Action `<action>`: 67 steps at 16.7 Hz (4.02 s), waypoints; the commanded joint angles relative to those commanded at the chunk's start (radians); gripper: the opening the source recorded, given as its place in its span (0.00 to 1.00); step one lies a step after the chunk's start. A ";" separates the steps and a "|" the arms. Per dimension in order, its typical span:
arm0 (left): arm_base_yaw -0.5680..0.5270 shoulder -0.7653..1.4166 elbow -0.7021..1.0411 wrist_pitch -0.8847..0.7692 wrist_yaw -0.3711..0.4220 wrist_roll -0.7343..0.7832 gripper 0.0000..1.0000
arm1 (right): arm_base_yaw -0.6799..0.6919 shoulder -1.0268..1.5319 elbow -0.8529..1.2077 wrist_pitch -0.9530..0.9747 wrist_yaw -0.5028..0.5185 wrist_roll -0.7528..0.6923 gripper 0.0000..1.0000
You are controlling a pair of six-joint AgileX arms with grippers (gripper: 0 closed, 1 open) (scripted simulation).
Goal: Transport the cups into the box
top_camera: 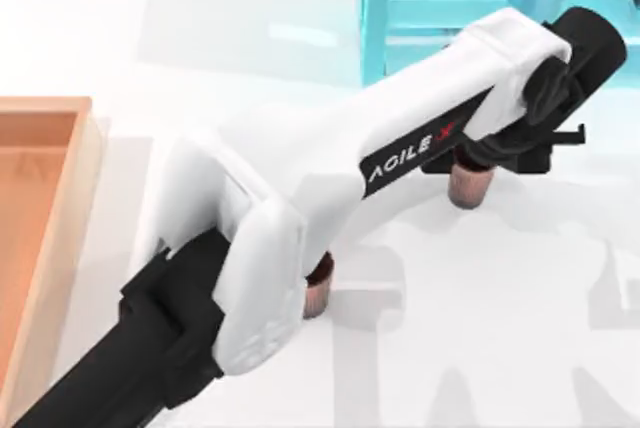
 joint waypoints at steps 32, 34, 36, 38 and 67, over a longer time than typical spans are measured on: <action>1.110 -1.283 -1.254 0.043 0.409 0.985 0.00 | 0.000 0.000 0.000 0.000 0.000 0.000 1.00; 1.263 -1.444 -1.406 0.044 0.473 1.119 0.00 | 0.000 0.000 0.000 0.000 0.000 0.000 1.00; 1.375 -1.582 -1.538 0.046 0.529 1.222 0.00 | 0.000 0.000 0.000 0.000 0.000 0.000 1.00; 1.448 -1.682 -1.638 0.049 0.574 1.297 0.00 | 0.000 0.000 0.000 0.000 0.000 0.000 1.00; 1.450 -1.691 -1.928 0.344 0.592 1.321 0.45 | 0.000 0.000 0.000 0.000 0.000 0.000 1.00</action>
